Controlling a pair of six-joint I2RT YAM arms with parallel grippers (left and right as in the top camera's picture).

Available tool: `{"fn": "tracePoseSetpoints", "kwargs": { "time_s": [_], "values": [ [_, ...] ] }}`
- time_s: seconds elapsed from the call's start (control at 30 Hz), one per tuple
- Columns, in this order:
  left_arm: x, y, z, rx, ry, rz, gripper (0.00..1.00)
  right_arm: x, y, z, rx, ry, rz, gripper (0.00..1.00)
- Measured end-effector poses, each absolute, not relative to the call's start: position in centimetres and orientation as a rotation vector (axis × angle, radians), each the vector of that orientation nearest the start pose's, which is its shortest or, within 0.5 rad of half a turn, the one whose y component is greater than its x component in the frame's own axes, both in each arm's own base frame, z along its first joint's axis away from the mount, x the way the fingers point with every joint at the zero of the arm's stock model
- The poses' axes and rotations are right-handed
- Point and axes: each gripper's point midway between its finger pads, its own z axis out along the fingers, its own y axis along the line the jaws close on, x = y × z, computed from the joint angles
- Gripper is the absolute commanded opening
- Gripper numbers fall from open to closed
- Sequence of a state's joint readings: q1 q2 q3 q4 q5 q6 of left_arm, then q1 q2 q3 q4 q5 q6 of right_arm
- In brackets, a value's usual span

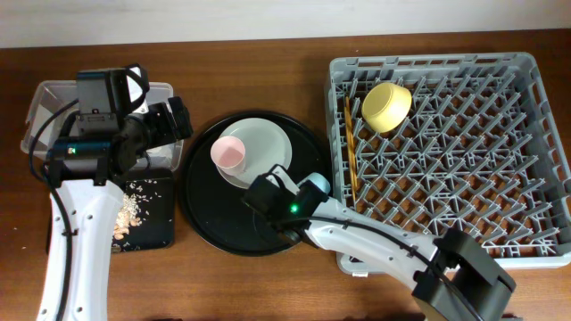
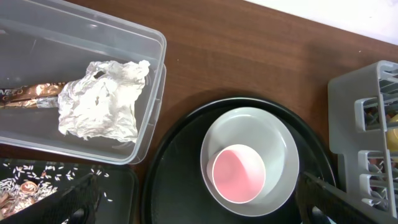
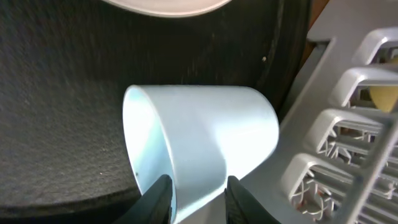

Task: Sort waste into correct bins and load items into the dishwasher rack

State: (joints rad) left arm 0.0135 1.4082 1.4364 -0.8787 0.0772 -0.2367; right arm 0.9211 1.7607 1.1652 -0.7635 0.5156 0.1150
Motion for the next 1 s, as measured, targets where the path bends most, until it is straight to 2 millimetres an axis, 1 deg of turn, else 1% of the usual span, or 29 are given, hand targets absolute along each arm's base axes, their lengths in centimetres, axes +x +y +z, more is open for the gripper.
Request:
{"fn": "tracePoseSetpoints", "kwargs": {
  "time_s": [0.07,0.13,0.23,0.3,0.4,0.5,0.7,0.8,0.93,1.0],
  "values": [
    [38.2,-0.8,25.6,-0.268,2.412,-0.195,0.99,28.1,22.7,6.3,-0.984,2.477,-0.489,0.30],
    [38.2,-0.8,25.6,-0.268,2.413,-0.195,0.99,28.1,22.5,6.2,-0.986,2.476,-0.498,0.28],
    [38.2,-0.8,25.6,-0.268,2.412,-0.195,0.99,28.3,22.3,6.3,-0.976,2.473,-0.508,0.14],
    [38.2,-0.8,25.6,-0.268,2.413,-0.195,0.99,28.9,21.6,6.7,-0.950,2.452,-0.556,0.04],
    [38.3,-0.8,25.7,-0.268,2.412,-0.195,0.99,30.1,20.4,7.8,-0.894,2.417,-0.635,0.04],
    [38.2,-0.8,25.6,-0.268,2.413,-0.195,0.99,30.2,20.3,8.1,-0.879,2.423,-0.610,0.04],
    [38.2,-0.8,25.6,-0.268,2.413,-0.195,0.99,29.7,21.3,9.4,-0.863,2.453,-0.447,0.04],
    [38.2,-0.8,25.6,-0.268,2.413,-0.195,0.99,29.9,20.9,9.8,-0.824,2.494,-0.352,0.04],
    [38.2,-0.8,25.6,-0.268,2.413,-0.195,0.99,30.1,20.9,10.5,-0.758,2.568,-0.117,0.04],
    [38.2,-0.8,25.6,-0.268,2.413,-0.195,0.99,30.0,21.5,10.8,-0.736,2.603,0.060,0.04]
  ]
}}
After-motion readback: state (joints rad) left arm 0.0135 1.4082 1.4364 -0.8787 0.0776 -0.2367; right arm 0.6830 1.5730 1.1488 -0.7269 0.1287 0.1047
